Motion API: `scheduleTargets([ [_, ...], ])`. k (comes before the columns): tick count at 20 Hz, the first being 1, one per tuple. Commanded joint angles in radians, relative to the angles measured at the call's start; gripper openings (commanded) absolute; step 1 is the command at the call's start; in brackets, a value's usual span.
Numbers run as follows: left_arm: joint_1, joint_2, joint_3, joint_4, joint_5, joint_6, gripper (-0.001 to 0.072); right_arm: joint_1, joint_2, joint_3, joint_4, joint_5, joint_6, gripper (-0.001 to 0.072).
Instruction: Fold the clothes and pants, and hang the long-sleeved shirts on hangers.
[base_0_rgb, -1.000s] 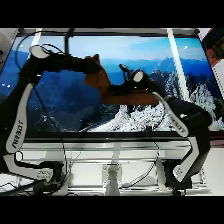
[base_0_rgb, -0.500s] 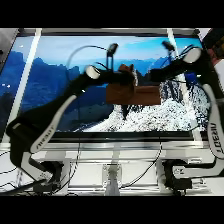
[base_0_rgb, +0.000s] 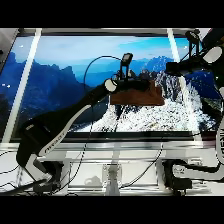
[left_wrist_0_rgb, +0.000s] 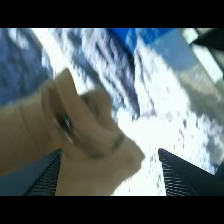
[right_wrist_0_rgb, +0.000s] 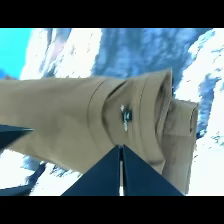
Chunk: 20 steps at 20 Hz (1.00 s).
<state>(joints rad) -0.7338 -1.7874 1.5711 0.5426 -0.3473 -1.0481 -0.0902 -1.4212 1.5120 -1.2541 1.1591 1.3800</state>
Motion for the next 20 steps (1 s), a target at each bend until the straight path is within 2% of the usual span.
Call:
scheduleTargets([
  [1,0.047,0.059,0.001,0.002,0.013,0.000,0.0699,-0.005,-0.019,-0.005,-0.076,-0.050,-0.002,0.0014],
  [5,0.148,0.108,0.001,0.002,-0.092,0.000,0.0699,-0.094,-0.137,-0.005,-0.045,0.074,-0.043,0.0013],
  [6,0.174,0.111,0.001,0.002,-0.147,0.000,0.0699,-0.140,-0.175,-0.005,0.031,0.134,-0.092,0.0013],
  [8,0.223,0.112,0.001,0.002,-0.270,0.000,0.0698,-0.251,-0.262,-0.005,0.283,0.265,-0.196,0.0014],
  [9,0.245,0.111,0.001,0.002,-0.323,0.000,0.0698,-0.297,-0.302,-0.005,0.378,0.293,-0.196,0.0130],
  [10,0.262,0.111,0.001,0.002,-0.357,0.000,0.0698,-0.327,-0.328,-0.005,0.425,0.295,-0.194,0.0495],
  [11,0.276,0.111,0.001,0.002,-0.381,0.000,0.0698,-0.344,-0.347,-0.005,0.438,0.284,-0.191,0.0668],
  [16,0.293,0.111,0.000,0.002,-0.395,0.000,0.0697,-0.332,-0.415,-0.005,0.365,0.158,-0.185,0.0681],
  [20,0.293,0.111,0.000,0.002,-0.395,0.000,0.0697,-0.306,-0.504,-0.005,0.394,0.191,-0.168,0.0681],
])
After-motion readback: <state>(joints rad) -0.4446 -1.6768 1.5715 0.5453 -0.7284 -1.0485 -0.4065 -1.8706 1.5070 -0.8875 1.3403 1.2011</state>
